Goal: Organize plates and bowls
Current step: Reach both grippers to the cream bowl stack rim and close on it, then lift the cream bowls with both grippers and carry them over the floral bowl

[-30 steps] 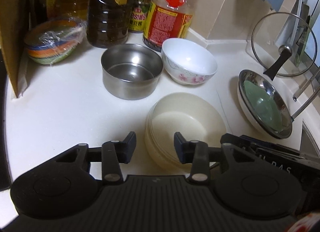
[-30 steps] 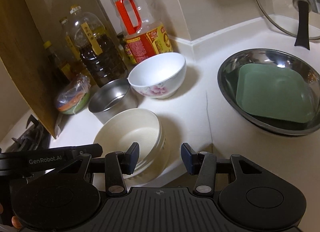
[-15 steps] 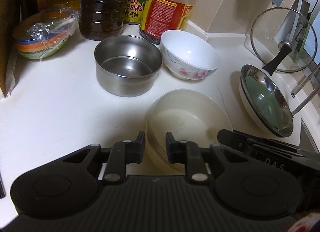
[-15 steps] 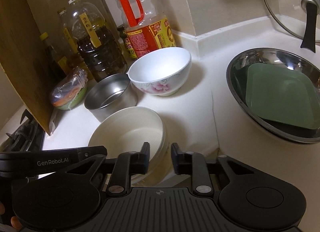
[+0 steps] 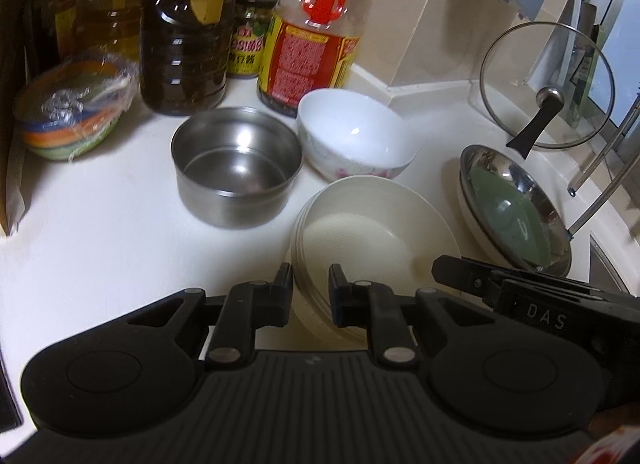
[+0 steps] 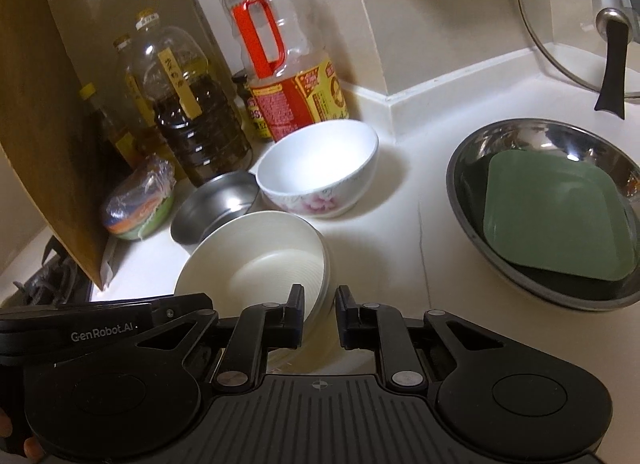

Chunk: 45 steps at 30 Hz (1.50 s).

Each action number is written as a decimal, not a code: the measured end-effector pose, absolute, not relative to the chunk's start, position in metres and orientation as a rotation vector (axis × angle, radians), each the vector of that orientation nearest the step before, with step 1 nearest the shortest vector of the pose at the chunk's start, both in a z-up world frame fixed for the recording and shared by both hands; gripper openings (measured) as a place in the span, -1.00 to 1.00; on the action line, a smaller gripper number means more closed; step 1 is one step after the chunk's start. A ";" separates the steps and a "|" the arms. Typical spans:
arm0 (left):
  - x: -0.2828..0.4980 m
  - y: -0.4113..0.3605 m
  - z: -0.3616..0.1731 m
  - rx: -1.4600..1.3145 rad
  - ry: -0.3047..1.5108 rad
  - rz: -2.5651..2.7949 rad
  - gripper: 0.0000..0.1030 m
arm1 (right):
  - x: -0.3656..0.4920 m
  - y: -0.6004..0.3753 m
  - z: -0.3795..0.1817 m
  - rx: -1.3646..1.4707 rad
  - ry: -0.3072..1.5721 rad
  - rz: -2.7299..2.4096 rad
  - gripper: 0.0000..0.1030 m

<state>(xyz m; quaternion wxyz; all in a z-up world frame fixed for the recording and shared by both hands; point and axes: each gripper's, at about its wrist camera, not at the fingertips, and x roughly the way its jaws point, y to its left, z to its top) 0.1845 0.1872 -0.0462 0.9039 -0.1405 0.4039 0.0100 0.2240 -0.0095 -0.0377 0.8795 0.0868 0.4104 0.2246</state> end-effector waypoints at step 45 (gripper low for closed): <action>0.327 0.206 -0.027 -0.253 0.761 -0.028 -0.68 | 0.368 -0.016 -0.018 0.353 0.871 0.402 -0.67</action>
